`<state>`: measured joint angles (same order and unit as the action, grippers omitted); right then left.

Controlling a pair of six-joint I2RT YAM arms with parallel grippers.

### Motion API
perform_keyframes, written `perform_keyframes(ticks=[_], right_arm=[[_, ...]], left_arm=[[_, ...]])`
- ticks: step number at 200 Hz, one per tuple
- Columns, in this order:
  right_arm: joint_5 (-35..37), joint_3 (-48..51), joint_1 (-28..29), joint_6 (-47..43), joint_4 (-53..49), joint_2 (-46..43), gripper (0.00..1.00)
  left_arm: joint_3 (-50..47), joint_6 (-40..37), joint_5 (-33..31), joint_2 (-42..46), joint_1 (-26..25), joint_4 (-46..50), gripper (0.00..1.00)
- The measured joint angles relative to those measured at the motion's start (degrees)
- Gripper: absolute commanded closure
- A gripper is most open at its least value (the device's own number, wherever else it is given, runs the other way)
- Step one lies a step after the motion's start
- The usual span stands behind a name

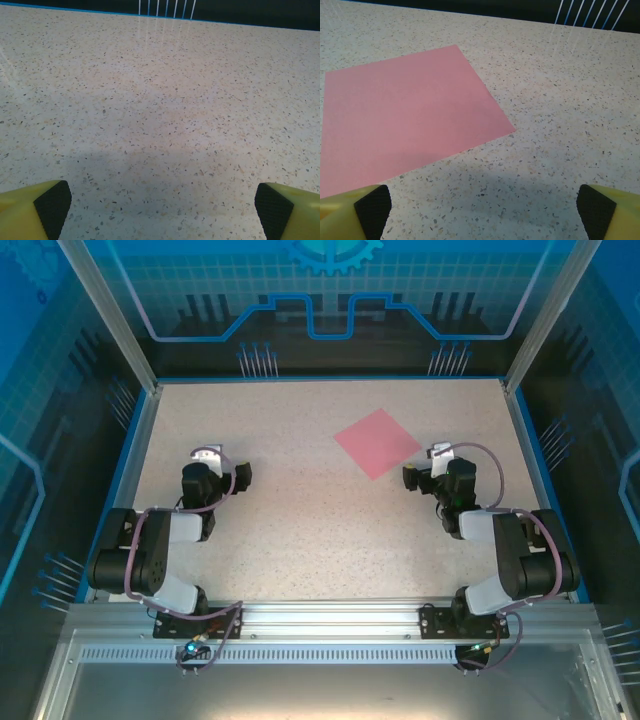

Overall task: Fold a paper plane with a square sheet of paper (pick it up from the middle)
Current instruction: Move the square sheet of paper to the center of the table.

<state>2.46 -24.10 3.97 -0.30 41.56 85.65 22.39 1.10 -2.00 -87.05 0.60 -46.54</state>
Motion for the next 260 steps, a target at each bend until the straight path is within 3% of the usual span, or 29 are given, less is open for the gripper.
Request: perform_keyframes(ticks=[166,208,232,260], right_arm=[[0.11,-0.15,0.0,0.0,-0.46,-0.07,0.01],[3.48,-7.17,1.36,0.87,-16.35,-7.1,0.01],[4.33,-15.5,3.34,5.29,-28.65,-11.06,0.0],[2.4,-24.92,6.14,11.19,-39.17,-9.22,0.01]], left_arm=[[-0.02,0.02,0.13,0.0,0.0,0.02,0.02],[1.22,1.31,-2.34,6.82,0.0,9.2,0.01],[6.84,5.14,-4.44,12.22,0.0,19.91,0.02],[14.88,11.61,-3.72,14.82,0.0,31.01,0.02]])
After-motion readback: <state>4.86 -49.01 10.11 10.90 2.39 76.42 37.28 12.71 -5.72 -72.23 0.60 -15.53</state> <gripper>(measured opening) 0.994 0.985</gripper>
